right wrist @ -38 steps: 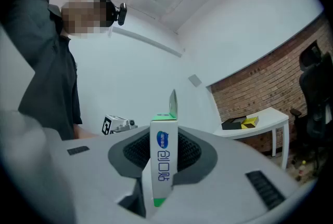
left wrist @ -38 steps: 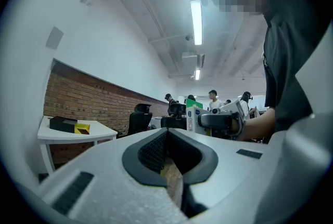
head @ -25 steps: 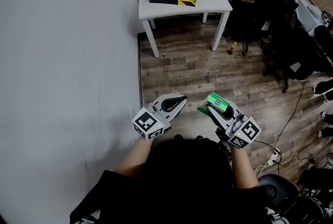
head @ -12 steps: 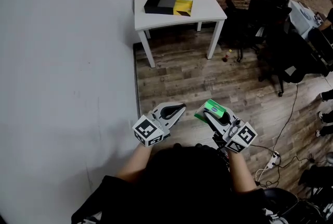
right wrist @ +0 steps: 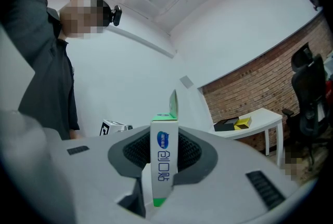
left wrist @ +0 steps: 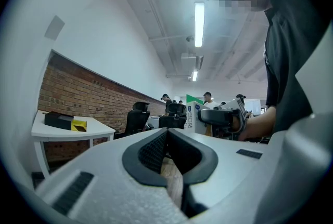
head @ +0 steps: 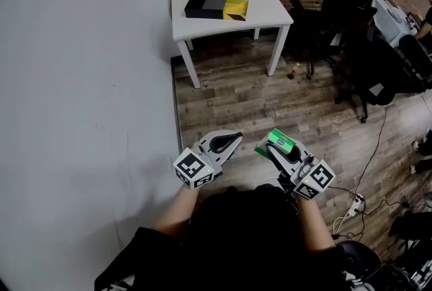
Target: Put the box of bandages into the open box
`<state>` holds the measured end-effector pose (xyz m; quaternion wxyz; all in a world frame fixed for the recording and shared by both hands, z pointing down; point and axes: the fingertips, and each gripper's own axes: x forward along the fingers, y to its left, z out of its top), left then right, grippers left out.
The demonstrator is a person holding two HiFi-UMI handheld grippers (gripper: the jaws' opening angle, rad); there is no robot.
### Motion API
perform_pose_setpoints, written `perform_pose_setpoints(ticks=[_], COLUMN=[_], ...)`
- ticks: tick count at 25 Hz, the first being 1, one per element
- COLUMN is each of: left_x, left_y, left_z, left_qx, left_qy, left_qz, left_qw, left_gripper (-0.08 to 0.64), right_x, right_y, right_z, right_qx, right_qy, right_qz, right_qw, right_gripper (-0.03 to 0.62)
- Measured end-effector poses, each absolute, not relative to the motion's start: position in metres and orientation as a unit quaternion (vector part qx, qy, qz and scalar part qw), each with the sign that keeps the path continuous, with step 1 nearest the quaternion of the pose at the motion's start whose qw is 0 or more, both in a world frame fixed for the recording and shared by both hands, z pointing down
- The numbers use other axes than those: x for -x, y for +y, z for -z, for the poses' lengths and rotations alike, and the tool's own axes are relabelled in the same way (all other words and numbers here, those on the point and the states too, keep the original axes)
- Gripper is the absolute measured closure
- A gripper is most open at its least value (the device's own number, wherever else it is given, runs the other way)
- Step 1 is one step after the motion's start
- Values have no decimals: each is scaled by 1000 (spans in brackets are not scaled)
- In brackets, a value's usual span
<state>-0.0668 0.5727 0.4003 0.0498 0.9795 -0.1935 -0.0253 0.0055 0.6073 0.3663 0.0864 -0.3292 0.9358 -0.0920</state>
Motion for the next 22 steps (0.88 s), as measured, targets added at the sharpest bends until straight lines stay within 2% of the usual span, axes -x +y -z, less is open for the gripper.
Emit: perform_pose_setpoints(ticks=[13,22], left_x=[67,45], left_y=[553,492], left_z=[-417,-419], left_qx=[-979,-980], left_qy=[-186,-180], left_qz=[28,15], left_qw=[83,82], left_gripper=[545,545], right_x=[-10,-29], right_y=[592,527], right_z=[-380,-380], right_qx=[336,332], right_qy=[933,934], right_qz=[107,101], right_qw=[76,85], right_gripper=[497,497])
